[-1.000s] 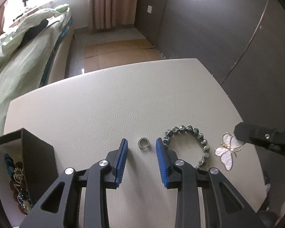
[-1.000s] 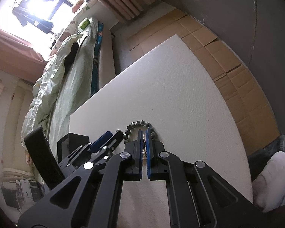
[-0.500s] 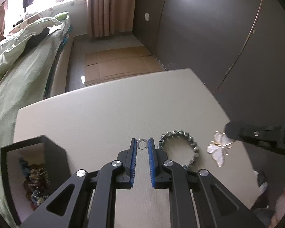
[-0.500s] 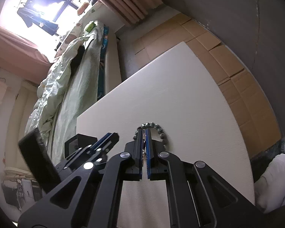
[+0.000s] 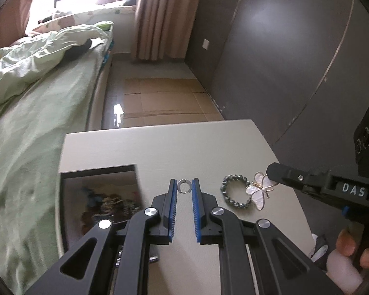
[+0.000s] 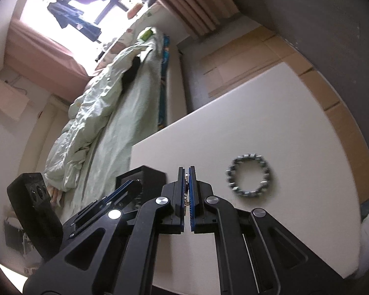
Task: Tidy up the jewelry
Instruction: 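Carry the ring into the black box with the left tool while the right drops the butterfly in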
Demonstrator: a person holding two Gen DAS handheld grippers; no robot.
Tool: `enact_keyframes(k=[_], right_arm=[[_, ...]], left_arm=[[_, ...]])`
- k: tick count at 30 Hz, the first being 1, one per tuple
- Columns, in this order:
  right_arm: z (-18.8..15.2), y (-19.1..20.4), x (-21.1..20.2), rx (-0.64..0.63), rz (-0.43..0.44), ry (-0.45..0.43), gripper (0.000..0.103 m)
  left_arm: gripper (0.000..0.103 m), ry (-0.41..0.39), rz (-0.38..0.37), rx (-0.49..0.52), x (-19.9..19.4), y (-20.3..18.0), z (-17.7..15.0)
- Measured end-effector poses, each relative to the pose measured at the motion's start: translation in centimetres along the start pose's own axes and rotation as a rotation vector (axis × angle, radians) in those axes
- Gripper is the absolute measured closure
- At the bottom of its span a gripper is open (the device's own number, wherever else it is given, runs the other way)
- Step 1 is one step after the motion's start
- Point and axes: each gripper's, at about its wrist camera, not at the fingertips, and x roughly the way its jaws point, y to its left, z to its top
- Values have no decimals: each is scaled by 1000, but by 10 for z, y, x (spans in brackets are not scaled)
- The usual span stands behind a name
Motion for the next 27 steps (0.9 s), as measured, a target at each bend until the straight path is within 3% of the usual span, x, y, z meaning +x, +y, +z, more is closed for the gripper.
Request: enact_keyframes(k=[11, 17, 19, 22, 27], right_arm=[[-17, 47, 26, -55, 56, 22, 98], [-26, 69, 43, -86, 73, 38, 98], [-30, 75, 49, -91, 78, 45, 98], [-34, 83, 55, -99, 95, 54, 98], [-41, 93, 65, -107, 119, 73, 98]], left_arm=[[93, -11, 59, -90, -36, 48, -8], [91, 24, 79, -149, -41, 71, -14], [82, 28, 78, -171, -42, 79, -16], [51, -3, 71, -193, -51, 87, -14], [50, -37, 74, -216, -62, 95, -12]])
